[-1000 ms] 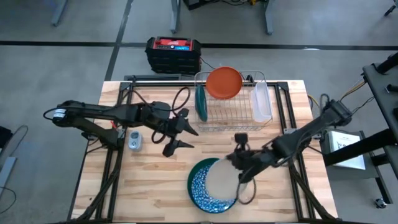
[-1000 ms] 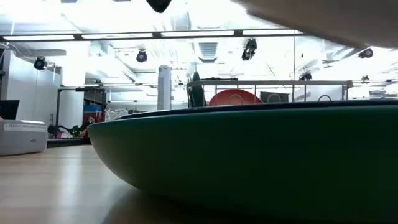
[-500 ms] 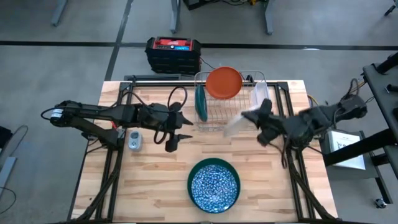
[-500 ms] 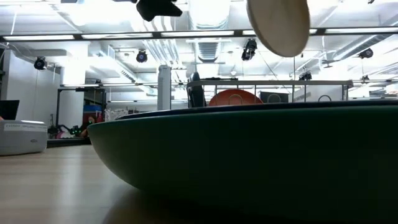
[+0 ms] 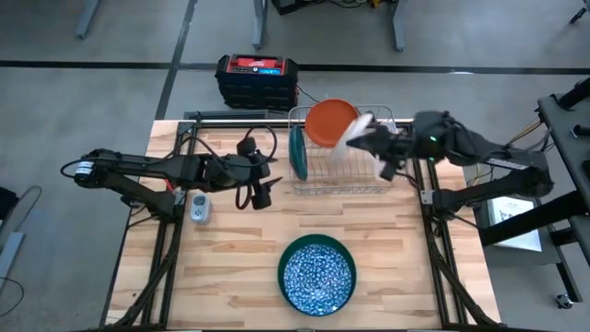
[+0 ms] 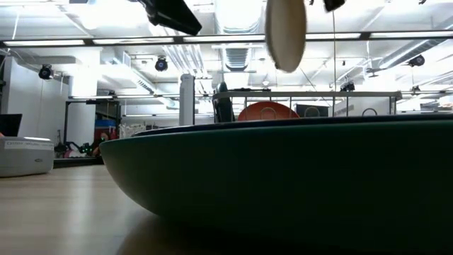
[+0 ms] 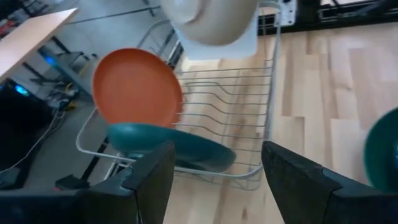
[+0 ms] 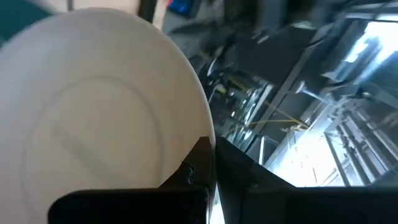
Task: Sort dishes
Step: Put the white plate in the dish rack
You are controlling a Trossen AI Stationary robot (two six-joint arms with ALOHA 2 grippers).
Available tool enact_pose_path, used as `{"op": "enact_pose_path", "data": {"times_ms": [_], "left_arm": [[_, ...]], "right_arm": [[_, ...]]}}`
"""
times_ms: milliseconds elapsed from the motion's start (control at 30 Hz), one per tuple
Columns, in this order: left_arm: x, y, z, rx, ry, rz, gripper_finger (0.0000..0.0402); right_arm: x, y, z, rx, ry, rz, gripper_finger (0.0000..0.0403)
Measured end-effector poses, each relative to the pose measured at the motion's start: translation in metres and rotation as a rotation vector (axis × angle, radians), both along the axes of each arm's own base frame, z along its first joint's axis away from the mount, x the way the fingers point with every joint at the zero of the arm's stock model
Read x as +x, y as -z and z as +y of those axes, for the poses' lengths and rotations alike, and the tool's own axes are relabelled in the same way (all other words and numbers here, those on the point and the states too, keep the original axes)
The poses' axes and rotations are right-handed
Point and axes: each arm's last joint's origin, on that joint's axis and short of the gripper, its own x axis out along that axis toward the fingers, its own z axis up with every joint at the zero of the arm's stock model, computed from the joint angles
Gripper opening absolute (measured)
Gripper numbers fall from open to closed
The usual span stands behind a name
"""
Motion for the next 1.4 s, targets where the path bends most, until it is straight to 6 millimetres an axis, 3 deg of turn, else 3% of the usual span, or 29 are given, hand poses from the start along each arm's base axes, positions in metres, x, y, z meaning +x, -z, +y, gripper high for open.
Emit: {"op": "enact_pose_path", "data": {"times_ms": [300, 600, 1067, 1400], "left_arm": [[-0.003, -0.005, 0.003, 0.064, -0.073, -0.012, 0.023], [-0.006, -0.007, 0.007, 0.191, -0.204, 0.01, 0.023], [-0.01, -0.011, 0.011, 0.322, -0.394, 0.022, 0.023], [-0.01, -0.011, 0.011, 0.326, -0.394, 0.025, 0.023]], "right_arm": [[0.042, 0.038, -0.042, -0.201, -0.028, 0.212, 0.0], [0.072, 0.064, -0.05, -0.412, -0.249, 0.283, 0.0], [0.079, 0.074, -0.052, -0.369, -0.438, 0.246, 0.0], [0.086, 0.091, -0.058, -0.345, -0.47, 0.288, 0.0]]}}
